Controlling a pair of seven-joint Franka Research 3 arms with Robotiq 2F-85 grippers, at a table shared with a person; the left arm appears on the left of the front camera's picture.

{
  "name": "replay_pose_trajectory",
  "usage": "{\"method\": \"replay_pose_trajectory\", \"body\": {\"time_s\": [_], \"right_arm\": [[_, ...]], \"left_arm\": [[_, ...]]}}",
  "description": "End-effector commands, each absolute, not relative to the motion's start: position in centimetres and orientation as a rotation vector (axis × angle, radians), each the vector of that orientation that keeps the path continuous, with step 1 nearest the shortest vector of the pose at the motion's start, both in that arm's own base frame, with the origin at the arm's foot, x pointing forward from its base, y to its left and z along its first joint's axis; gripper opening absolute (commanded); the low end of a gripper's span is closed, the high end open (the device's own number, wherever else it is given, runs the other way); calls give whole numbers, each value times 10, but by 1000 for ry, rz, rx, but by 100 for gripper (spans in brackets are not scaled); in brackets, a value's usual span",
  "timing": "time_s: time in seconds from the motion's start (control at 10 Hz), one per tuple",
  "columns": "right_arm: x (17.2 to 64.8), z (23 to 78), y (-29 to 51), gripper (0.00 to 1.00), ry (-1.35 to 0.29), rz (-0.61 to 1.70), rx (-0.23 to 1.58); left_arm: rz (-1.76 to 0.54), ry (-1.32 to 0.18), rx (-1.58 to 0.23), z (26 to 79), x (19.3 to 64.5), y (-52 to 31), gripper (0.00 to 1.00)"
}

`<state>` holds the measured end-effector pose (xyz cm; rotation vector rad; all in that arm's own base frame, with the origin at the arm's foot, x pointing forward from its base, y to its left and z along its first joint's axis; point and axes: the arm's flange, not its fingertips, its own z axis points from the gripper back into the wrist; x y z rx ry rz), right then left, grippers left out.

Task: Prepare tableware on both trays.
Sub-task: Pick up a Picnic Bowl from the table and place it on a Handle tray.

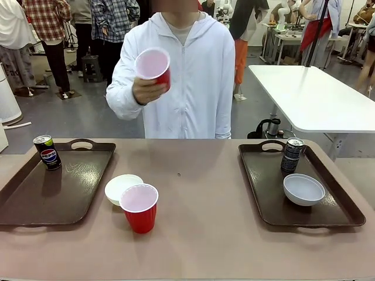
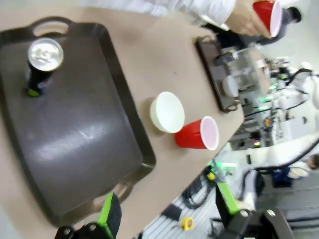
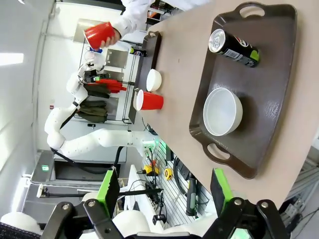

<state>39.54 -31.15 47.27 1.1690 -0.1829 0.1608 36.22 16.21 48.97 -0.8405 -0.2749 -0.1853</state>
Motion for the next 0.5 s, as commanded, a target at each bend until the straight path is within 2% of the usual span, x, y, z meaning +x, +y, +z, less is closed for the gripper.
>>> {"method": "replay_pose_trajectory", "body": {"time_s": [0.0,0.3,0.4], "right_arm": [[394,474,-312,96,-190,164,1167],[394,474,-312,96,-190,164,1167],[394,474,-312,96,-190,164,1167]], "left_arm": [[-181,-224,-712,502,374,147,100],[-235,-193,-554,505,372,109,100],[-289,-202,-508,498,349,131,100]]}}
